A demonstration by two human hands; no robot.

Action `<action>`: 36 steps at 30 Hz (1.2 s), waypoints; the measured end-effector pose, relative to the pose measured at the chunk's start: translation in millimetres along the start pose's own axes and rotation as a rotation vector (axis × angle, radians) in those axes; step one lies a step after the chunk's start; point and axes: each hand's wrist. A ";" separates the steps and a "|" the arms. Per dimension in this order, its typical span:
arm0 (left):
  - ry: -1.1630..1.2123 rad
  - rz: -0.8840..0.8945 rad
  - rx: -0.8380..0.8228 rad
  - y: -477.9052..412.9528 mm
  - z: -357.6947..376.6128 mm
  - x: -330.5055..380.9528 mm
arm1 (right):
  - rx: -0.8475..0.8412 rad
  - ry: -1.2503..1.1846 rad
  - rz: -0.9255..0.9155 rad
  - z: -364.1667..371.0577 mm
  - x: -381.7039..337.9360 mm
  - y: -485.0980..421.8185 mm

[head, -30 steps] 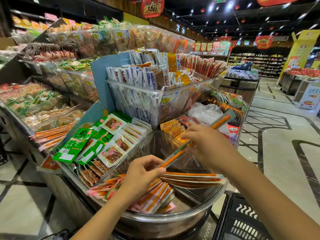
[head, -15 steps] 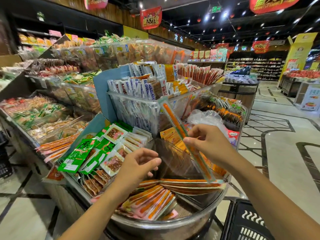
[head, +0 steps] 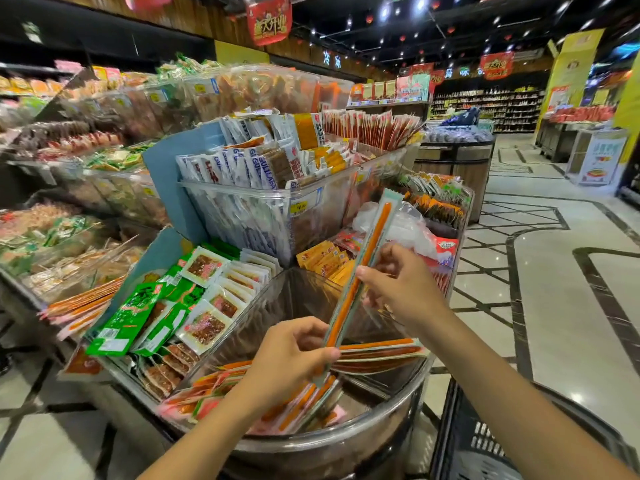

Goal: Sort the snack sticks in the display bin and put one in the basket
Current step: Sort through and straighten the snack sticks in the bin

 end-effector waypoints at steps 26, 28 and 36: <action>-1.172 0.244 0.033 -47.0 -34.2 -17.7 | 0.156 0.314 -0.067 -48.5 46.9 2.0; -1.273 0.250 -0.001 -55.8 -27.6 -21.8 | 0.163 0.331 -0.065 -53.2 50.2 7.1; -1.303 0.057 -0.170 -81.8 5.4 -50.7 | -0.009 0.666 -0.066 -61.1 72.9 23.6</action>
Point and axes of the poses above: each hand's wrist, its own y-axis away from the middle knuckle, its own z-axis out of the palm, x = y × z
